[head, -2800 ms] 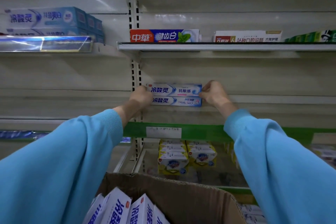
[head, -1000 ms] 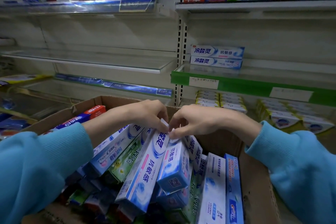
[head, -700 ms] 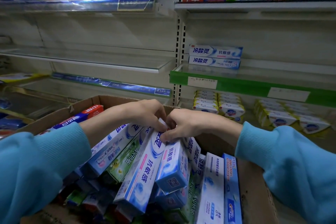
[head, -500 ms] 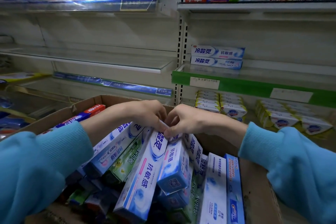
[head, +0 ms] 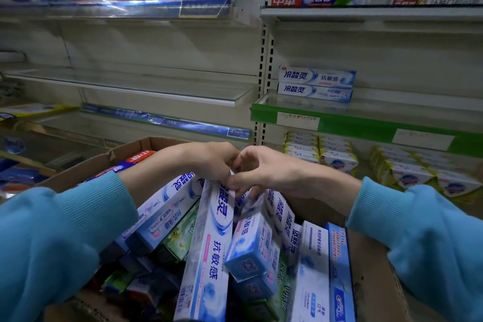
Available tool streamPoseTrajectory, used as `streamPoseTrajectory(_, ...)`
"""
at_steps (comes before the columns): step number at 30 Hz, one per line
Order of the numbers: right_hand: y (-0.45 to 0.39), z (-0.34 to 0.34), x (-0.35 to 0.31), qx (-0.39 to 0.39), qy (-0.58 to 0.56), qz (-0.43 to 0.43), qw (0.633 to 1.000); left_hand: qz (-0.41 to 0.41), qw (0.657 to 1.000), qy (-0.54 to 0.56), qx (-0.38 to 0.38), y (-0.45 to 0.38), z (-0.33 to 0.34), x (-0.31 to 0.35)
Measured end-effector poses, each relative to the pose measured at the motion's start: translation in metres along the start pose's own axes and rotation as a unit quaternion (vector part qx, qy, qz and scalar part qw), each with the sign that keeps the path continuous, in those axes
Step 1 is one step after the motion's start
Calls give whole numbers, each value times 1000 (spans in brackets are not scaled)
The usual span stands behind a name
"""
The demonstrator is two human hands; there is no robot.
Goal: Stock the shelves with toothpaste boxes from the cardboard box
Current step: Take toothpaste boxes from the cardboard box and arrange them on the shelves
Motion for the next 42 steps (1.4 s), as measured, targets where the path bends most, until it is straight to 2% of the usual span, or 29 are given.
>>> streamPoseTrajectory(3, -5, 17, -5, -25, 55, 32, 998, 0, 1000, 6, 7, -4, -1, -3)
streamPoseTrajectory(7, -16, 24, -5, 39, 177, 111, 977, -1, 999, 28, 20, -5, -2, -6)
streamPoseTrajectory(12, -17, 28, -7, 83, 145, 135, 977, 6, 998, 48, 35, -1, -7, -12)
streamPoseTrajectory(18, -12, 11, -30, 155, 87, 61, 982, -49, 991, 107, 63, 14, -28, -21)
streamPoseTrajectory(24, -4, -12, -58, 205, 77, -21, 976, -24, 969, 150, 193, 51, -82, -13)
streamPoseTrajectory(28, 23, -52, -80, 232, 104, -36, 966, 30, 919, 244, 308, 78, -123, -14)
streamPoseTrajectory(32, 56, -104, -80, 337, 89, -49, 936, 109, 840, 345, 403, 78, -141, -7)
streamPoseTrajectory(36, 79, -139, -59, 367, 76, -14, 927, 167, 781, 434, 417, 54, -138, -1)
streamPoseTrajectory(39, 92, -145, -45, 339, 17, -3, 940, 186, 747, 489, 410, 26, -129, -3)
streamPoseTrajectory(42, 96, -150, -27, 325, -37, 14, 945, 203, 728, 531, 383, 0, -121, -4)
Point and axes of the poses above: each hand's wrist, its own y-axis away from the middle knuckle, its own z-axis out of the palm, x = y × z, the point moved 5 cm from there along -y, towards the middle knuckle, and after that the axes turned 11 degrees about -x, right-handed, at the moved point
